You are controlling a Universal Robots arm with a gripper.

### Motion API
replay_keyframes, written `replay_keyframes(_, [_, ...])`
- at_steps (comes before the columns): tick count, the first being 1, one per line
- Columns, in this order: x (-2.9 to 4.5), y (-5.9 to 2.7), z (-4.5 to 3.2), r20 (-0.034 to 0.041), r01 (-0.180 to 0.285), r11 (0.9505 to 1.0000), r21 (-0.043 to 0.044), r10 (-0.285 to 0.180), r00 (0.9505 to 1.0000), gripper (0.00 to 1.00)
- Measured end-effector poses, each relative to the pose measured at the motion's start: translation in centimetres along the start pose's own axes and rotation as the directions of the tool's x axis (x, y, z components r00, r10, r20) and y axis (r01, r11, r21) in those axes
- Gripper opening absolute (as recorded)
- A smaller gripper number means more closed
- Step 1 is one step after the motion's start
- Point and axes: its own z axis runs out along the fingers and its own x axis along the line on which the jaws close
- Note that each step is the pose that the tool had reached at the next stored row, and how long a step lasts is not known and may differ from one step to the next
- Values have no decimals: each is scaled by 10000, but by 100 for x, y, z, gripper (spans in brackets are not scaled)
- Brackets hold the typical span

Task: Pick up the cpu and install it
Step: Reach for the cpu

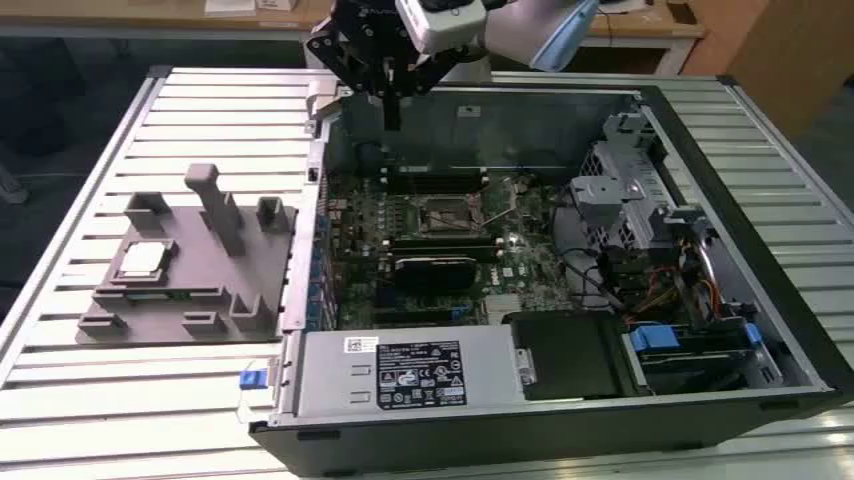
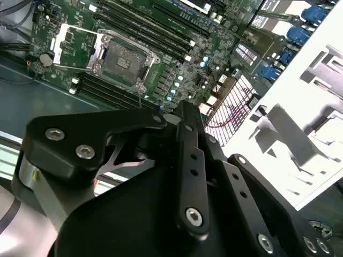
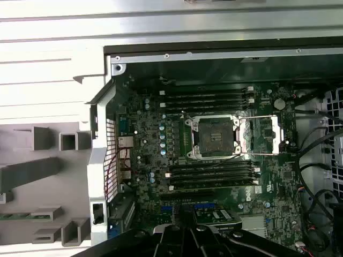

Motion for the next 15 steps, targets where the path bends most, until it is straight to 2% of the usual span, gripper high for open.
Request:
replay_keyframes(7, [3,0,0,0,-1,10000,0,1,10000,11])
replay_keyframes(15, [55,-4,-2,-1,0,10000,1,0,10000,11])
